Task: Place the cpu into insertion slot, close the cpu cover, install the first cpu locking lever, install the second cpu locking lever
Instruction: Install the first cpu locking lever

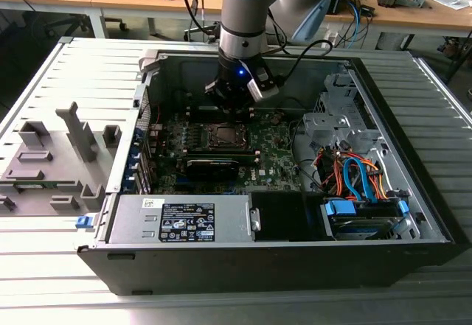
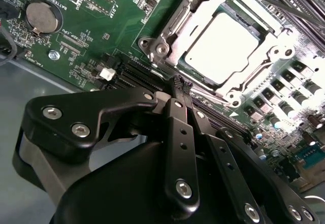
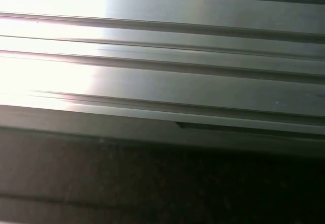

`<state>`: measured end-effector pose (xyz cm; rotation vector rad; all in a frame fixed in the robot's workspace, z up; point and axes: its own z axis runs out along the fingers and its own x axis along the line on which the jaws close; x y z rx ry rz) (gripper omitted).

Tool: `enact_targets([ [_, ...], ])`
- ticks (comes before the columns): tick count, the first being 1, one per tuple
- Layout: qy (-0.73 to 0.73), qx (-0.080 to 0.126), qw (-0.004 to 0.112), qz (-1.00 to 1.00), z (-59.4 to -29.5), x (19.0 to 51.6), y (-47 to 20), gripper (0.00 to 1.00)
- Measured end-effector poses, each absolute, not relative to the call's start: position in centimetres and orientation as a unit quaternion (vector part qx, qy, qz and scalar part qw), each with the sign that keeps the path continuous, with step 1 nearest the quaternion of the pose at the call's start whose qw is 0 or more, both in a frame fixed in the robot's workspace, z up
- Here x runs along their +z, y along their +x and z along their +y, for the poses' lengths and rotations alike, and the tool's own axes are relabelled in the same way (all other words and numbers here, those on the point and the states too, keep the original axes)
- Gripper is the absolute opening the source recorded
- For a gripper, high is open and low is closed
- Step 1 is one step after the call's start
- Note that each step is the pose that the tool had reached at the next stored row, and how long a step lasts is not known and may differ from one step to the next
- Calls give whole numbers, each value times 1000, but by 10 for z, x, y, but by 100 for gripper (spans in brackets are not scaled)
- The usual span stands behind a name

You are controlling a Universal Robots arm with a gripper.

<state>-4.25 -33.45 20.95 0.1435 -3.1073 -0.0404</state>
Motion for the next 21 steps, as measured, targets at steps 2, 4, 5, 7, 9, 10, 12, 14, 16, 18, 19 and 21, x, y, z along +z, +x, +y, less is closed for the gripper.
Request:
enact_targets([
  [2, 46, -13, 15, -999, -335, 209, -41, 11],
  [4, 46, -13, 15, -999, -335, 208, -41, 11],
  [5, 46, -13, 15, -999, -335, 207, -41, 11],
  [7, 46, -13, 15, -999, -335, 206, -40, 11],
  [9, 47, -13, 15, -999, -335, 206, -40, 11],
  [10, 47, -13, 15, -999, -335, 205, -40, 11],
  [12, 47, -13, 15, -999, -335, 205, -40, 11],
  [14, 47, -13, 15, -999, -335, 205, -40, 11],
  [16, 47, -13, 15, -999, -336, 205, -40, 11],
  [18, 47, -13, 15, -999, -337, 205, -40, 11],
  [19, 47, -13, 15, -999, -338, 205, -40, 11],
  [21, 47, -13, 15, -999, -340, 205, -40, 11],
])
